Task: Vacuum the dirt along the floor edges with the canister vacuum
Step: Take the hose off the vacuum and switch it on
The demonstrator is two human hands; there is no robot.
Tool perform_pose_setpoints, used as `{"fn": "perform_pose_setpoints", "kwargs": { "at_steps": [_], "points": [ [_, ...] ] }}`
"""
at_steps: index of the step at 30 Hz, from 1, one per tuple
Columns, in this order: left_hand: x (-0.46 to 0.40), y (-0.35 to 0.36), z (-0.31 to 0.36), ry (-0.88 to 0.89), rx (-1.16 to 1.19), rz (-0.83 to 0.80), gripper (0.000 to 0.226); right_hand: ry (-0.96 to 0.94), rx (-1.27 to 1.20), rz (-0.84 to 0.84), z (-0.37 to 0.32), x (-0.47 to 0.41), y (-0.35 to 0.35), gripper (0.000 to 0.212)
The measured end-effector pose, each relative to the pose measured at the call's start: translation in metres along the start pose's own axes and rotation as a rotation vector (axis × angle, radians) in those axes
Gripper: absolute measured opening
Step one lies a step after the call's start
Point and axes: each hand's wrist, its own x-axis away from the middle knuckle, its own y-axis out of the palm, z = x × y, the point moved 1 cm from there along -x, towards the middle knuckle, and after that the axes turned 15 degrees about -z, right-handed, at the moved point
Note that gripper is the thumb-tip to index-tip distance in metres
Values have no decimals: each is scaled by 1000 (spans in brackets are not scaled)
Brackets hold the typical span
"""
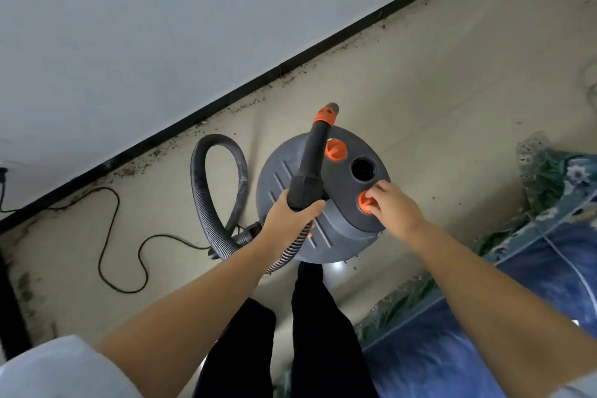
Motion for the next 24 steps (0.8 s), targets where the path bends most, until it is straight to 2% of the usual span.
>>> {"fn": "perform_pose_setpoints", "kwargs": {
  "at_steps": [8,14,24],
  "points": [
    [4,1,21,46,-74,10,34,13,75,-29,-4,-1,-8,29],
    [9,1,26,74,-104,11,38,56,112,-31,-9,-1,-10,29],
    [16,-3,21,82,-96,35,39,161,-66,-42,-19,1,-19,31]
  ]
}}
